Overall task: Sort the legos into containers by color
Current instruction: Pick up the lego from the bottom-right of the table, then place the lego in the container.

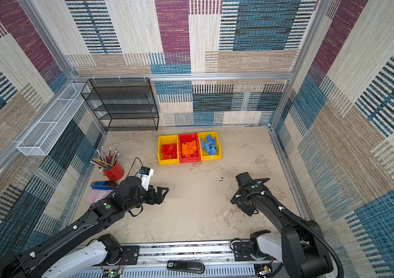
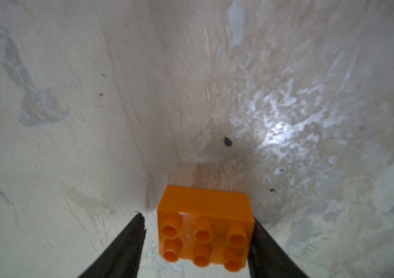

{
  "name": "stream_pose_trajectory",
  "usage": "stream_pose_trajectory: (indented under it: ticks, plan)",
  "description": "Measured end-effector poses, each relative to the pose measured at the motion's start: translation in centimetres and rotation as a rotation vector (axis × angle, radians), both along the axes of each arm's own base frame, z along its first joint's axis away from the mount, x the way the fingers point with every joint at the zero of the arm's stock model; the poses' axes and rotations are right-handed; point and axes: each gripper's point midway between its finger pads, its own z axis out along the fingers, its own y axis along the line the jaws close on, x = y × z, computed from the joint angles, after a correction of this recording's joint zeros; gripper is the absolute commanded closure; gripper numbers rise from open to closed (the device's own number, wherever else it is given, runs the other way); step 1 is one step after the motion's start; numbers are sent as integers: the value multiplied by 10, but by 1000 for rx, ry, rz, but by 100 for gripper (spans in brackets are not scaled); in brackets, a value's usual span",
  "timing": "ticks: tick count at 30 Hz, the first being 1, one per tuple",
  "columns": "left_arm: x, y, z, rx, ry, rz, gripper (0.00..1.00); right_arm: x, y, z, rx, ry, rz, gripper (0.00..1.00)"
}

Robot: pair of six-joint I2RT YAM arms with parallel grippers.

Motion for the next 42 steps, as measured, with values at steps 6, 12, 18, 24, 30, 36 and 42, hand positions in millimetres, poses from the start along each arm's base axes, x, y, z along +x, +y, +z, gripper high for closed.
stream_pose_trajectory:
  ticks: [6,12,18,24,30,36,42]
  plan:
    - [-4,4,-1,-7,-3,7,6,9,3,7,6,-16,30,56]
    - [-3,7,0,11,4,23,6,31,8,29,8,-80,74,57]
    - [-2,8,4,16,9,31,5,91,28,75,33,-204,144,57]
    - [4,8,5,42,36,55,4,191,94,128,66,-365,334,55]
    - [14,3,18,50,41,66,1,288,167,159,82,-498,521,54]
    - [32,-10,45,35,14,60,1,332,202,163,62,-576,639,53]
    - [48,-20,64,29,-9,53,1,358,230,153,72,-617,723,52]
